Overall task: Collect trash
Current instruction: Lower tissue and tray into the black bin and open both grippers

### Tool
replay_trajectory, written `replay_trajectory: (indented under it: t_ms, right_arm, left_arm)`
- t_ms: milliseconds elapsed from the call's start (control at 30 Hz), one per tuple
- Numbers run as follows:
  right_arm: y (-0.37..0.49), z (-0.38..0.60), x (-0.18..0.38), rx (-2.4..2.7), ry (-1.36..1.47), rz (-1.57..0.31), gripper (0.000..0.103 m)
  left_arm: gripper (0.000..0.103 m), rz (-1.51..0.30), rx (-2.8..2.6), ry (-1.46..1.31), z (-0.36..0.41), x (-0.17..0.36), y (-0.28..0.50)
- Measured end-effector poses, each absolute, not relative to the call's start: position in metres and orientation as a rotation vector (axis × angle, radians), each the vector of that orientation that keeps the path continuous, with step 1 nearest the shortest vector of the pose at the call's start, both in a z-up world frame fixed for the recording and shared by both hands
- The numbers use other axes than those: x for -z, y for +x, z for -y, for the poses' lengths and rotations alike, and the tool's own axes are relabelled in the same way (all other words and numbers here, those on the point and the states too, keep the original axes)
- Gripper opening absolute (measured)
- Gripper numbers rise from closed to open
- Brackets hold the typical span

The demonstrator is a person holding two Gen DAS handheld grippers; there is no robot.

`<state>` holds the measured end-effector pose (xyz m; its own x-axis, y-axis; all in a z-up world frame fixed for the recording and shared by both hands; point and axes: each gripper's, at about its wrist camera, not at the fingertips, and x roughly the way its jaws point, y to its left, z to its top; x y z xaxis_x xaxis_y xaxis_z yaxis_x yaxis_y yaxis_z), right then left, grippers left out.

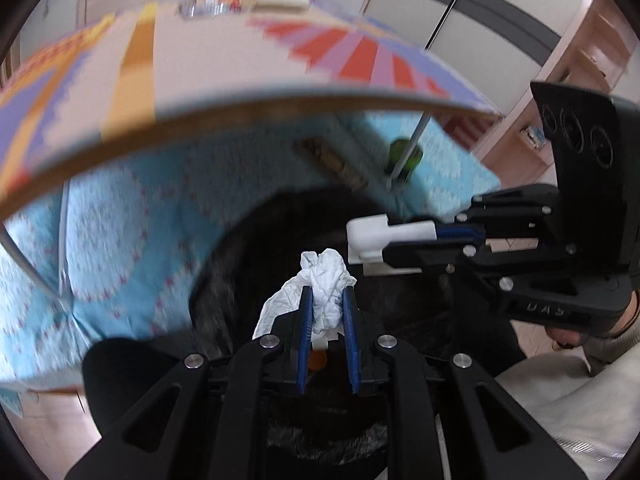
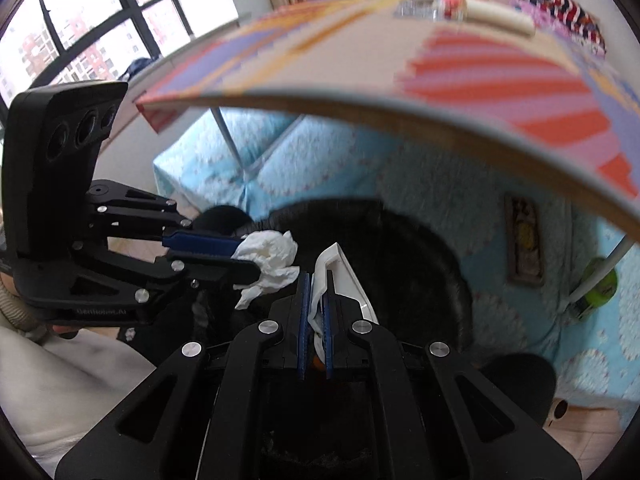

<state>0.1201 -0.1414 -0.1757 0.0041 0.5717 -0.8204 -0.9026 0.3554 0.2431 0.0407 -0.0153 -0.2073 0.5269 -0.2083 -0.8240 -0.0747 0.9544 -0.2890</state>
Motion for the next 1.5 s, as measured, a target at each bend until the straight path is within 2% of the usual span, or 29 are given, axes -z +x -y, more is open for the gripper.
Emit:
replay_trajectory:
  t_ms: [300,667,767,833,867,900,1367,1500]
  right_arm:
    - [0.112,0.135,0.225,-1.171,-0.488,-1.126,0.007]
    - [0.106,0.132,0.250,-1.150,-0.526,-1.197,0.007]
    - [0.109,0.133,0.249,-1.148,-0.520,-1.194,0.009]
    - [0.110,0.134,0.247,-1.141,-0.515,-1.189,0.015]
    - [0.111,0.135,0.246,-1.137,-0.512,-1.184,0.021]
    - [0.111,0.135,0.244,-1.134,-0.511,-1.179,0.024]
    - [0.118,0.144,0.202,-1.128,-0.457,-1.080,0.024]
    - [0.122,0.148,0.180,-1.130,-0.426,-1.021,0.035]
  left_arm:
    - [0.014,-1.123,0.075,-0.333,0.022,0.250,0.048]
    - [0.017,-1.170,0.054,-0.323,0.022,0.262,0.052]
    - [0.026,-1.186,0.043,-0.317,0.023,0.264,0.054]
    - [0.034,-1.183,0.042,-0.325,0.022,0.263,0.052]
    - [0.043,-1.179,0.040,-0.324,0.022,0.262,0.053]
    - [0.047,-1.172,0.037,-0.323,0.022,0.261,0.052]
    - [0.047,-1.046,0.031,-0.283,0.020,0.212,0.045]
    - [0.047,-0.983,0.028,-0.249,0.019,0.186,0.041]
